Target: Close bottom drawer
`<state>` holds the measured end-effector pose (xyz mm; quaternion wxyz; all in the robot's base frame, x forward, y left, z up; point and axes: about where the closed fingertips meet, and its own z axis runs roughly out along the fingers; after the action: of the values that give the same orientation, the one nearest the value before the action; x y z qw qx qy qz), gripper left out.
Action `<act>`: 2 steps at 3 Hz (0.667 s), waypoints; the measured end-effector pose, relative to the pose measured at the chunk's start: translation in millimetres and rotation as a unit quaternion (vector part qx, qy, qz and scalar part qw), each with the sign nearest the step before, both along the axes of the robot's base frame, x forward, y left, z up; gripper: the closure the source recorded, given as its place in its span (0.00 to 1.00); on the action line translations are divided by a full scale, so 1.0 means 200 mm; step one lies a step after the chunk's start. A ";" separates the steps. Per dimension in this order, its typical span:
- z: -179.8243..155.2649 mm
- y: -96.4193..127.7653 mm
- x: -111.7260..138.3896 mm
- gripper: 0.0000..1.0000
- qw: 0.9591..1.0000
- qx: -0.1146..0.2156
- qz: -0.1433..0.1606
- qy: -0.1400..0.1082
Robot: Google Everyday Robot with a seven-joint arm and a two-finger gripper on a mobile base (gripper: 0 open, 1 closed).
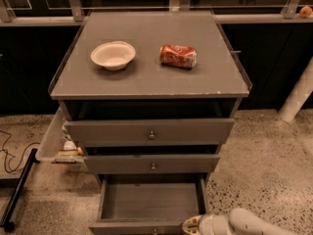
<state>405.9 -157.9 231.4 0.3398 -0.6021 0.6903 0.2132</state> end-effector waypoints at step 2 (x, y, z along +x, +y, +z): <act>-0.26 -0.01 0.01 1.00 1.000 0.007 0.014 0.020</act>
Offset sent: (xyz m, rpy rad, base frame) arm 0.0086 -0.0102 -0.0812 0.0173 0.0696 0.0254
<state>408.3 -159.1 178.7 0.3274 -0.6047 0.6871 0.2346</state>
